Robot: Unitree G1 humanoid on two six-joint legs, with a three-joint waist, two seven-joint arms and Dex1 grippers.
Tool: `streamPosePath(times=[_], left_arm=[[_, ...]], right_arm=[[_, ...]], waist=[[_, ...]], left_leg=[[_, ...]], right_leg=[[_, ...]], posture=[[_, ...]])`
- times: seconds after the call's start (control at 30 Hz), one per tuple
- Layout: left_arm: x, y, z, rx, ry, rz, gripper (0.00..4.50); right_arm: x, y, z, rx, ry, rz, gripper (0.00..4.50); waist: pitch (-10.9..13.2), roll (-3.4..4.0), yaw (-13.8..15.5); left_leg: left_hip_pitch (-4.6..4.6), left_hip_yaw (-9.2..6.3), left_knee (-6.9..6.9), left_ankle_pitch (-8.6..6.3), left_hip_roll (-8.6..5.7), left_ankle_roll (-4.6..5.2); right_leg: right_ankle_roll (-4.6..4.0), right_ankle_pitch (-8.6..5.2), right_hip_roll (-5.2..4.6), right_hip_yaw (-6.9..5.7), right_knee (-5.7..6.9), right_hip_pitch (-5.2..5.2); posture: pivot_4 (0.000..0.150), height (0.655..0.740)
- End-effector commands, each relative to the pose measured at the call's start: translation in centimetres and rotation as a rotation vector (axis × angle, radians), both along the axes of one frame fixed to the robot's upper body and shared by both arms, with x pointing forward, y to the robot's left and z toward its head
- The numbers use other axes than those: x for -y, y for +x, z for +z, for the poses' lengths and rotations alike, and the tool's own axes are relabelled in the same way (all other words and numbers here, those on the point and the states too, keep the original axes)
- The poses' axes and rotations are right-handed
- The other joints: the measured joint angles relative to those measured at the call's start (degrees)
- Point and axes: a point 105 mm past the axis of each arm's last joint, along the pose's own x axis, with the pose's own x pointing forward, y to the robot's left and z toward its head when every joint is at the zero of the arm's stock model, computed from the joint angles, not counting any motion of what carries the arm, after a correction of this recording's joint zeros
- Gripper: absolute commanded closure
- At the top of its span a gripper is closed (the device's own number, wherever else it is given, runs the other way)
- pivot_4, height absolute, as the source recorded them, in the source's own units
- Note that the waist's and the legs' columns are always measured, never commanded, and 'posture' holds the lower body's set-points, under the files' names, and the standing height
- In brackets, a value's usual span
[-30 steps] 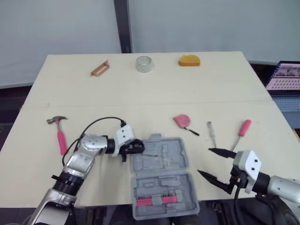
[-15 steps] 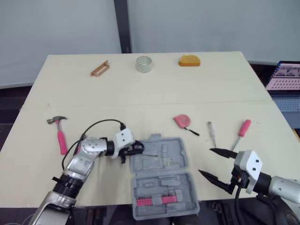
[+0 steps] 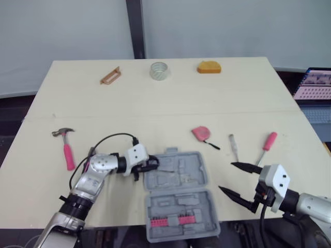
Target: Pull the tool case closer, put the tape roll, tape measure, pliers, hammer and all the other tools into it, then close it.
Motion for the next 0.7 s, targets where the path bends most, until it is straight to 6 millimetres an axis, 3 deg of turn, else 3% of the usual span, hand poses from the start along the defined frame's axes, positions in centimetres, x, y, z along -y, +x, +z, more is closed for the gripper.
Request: streamPosePath(times=[0.03, 0.37, 0.57, 0.7], left_arm=[[-0.3, -0.3, -0.8, -0.033, 0.003, 0.007, 3.04], [-0.3, -0.5, -0.3, -0.045, -0.021, -0.004, 3.04], [-1.2, 0.3, 6.1, 0.006, -0.208, 0.055, 3.04], [-3.9, -0.9, 9.3, 0.027, -0.228, 0.105, 3.04]], right_arm=[[-0.3, -0.4, 0.6, 0.003, 0.014, 0.035, 0.00], [-0.4, -0.4, 0.6, -0.014, 0.024, 0.062, 0.00], [0.0, 0.3, 0.6, 0.001, -0.005, 0.058, 0.00], [0.2, 0.8, 0.6, 0.007, -0.016, 0.057, 0.00]], waist=[[0.00, 0.00, 0.00], [0.00, 0.00, -0.03], [0.01, -0.01, -0.13], [0.00, 0.00, -0.23]], left_leg=[[0.00, 0.00, 0.00, 0.00, 0.00, 0.00], [0.01, 0.00, 0.00, 0.00, 0.00, 0.00], [-0.03, 0.00, 0.00, 0.00, 0.01, 0.00], [-0.01, -0.03, -0.03, 0.00, 0.02, 0.00]], right_leg=[[0.00, 0.00, 0.00, 0.00, 0.00, 0.00], [0.00, 0.00, 0.00, 0.00, 0.00, 0.00], [0.00, 0.00, 0.00, 0.00, 0.00, -0.03], [0.00, 0.00, 0.01, -0.01, -0.01, -0.03]], posture=[[0.150, 0.7400], [0.150, 0.7400], [0.150, 0.7400], [0.150, 0.7400]])
